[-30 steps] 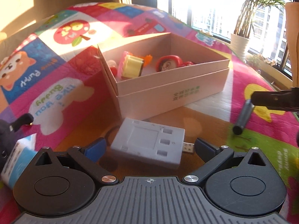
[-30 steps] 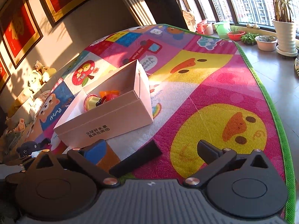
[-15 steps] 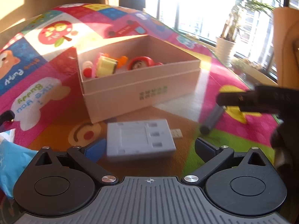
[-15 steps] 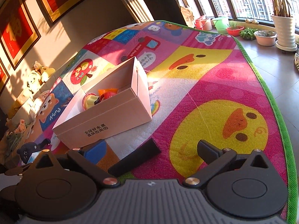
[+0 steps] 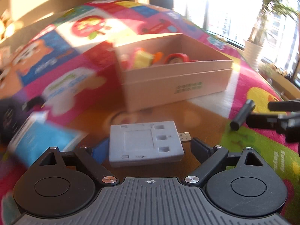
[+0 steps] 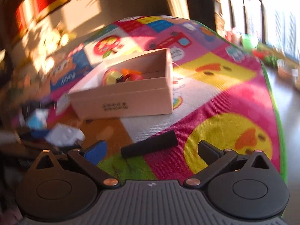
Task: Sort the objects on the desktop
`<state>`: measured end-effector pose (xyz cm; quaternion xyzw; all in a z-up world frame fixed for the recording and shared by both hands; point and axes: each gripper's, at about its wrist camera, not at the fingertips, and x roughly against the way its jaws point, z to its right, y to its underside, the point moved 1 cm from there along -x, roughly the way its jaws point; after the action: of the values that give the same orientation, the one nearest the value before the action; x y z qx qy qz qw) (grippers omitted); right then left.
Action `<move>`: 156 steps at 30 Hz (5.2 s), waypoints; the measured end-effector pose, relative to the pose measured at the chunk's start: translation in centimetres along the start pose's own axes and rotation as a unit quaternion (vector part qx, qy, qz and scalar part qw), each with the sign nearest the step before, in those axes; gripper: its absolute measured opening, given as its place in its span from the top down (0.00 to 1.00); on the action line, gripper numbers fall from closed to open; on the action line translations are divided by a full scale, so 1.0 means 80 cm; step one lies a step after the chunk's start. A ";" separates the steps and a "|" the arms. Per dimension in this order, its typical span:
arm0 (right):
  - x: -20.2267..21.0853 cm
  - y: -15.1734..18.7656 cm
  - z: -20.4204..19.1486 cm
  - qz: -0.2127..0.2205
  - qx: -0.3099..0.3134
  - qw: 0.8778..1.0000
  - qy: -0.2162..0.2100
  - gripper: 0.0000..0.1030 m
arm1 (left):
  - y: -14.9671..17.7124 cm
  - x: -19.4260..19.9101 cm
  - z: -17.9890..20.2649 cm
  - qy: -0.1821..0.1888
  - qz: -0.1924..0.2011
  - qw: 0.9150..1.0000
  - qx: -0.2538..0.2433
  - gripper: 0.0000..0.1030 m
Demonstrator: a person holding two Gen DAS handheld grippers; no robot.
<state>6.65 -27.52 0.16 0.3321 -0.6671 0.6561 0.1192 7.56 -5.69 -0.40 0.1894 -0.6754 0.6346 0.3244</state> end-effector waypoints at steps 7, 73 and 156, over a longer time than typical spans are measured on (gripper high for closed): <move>-0.001 -0.002 -0.021 -0.016 0.107 0.994 -0.005 0.00 | 0.049 0.053 -0.025 0.031 -0.009 0.999 0.029 0.06; -0.117 -0.222 0.007 0.045 -0.030 0.999 0.003 0.17 | 0.013 0.059 -0.086 -0.049 0.080 0.995 0.036 0.00; 0.010 0.018 -0.025 0.028 -0.091 0.990 -0.105 0.00 | 0.013 0.061 -0.051 -0.064 0.051 0.996 -0.040 0.25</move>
<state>4.67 -25.97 -0.30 0.3684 -0.7420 0.5569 0.0601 4.14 -0.78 2.08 0.1817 -0.7284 0.6095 0.2548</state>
